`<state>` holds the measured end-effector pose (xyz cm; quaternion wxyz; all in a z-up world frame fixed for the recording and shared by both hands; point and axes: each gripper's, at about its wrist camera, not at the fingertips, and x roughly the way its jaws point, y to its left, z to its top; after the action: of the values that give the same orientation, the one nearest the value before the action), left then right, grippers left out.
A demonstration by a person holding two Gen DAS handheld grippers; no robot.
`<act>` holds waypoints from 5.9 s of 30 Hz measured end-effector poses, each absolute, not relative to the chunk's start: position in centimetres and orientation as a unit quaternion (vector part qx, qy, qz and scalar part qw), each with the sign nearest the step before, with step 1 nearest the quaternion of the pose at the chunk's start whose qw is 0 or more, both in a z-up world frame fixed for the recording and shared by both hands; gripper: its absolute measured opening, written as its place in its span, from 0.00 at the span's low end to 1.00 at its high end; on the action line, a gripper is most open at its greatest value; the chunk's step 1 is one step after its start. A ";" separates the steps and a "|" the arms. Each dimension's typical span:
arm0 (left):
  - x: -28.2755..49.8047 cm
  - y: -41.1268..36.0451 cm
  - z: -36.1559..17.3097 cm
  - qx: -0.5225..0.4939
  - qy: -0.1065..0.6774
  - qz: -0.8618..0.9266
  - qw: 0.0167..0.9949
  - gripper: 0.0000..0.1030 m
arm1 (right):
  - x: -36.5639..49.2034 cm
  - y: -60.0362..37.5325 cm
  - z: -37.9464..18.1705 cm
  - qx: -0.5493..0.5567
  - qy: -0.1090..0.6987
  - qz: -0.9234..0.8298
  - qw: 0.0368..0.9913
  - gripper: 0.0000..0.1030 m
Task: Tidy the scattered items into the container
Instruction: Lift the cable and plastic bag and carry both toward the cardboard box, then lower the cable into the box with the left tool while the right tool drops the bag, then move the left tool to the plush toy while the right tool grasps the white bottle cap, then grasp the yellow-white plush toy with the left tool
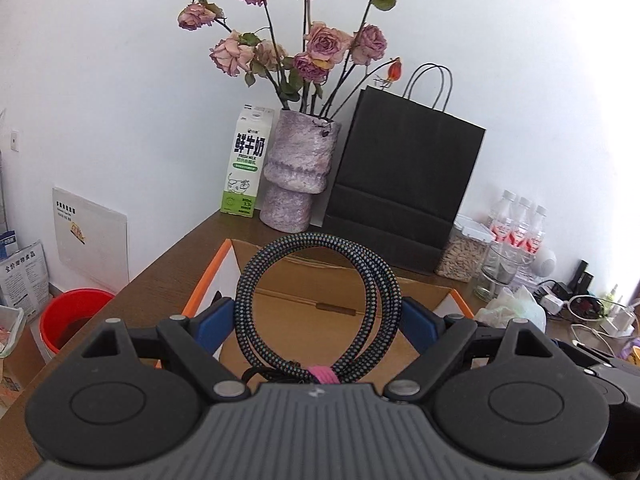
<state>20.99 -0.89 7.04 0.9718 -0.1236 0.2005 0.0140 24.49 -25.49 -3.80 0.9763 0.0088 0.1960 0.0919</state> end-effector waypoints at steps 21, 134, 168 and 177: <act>28.4 -1.4 0.8 -0.075 0.289 0.077 0.951 0.86 | 29.1 -24.4 -9.3 -0.005 0.284 0.100 0.953 0.46; 9.0 3.6 -0.8 -0.016 0.262 0.091 0.961 1.00 | 8.4 -36.1 -11.1 0.005 0.273 0.054 0.960 0.38; 14.7 0.4 0.3 -0.003 0.342 0.007 0.940 0.75 | 8.8 -35.3 -9.8 0.010 0.254 0.077 0.964 0.38; 13.7 1.8 1.0 -0.005 0.327 0.016 0.945 0.73 | 8.6 -34.6 -9.8 0.005 0.254 0.082 0.964 0.38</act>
<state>13.72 1.79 1.03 0.9448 -0.0045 0.3273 0.0157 8.60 -34.62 -9.78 0.9637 0.0051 0.2539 0.0821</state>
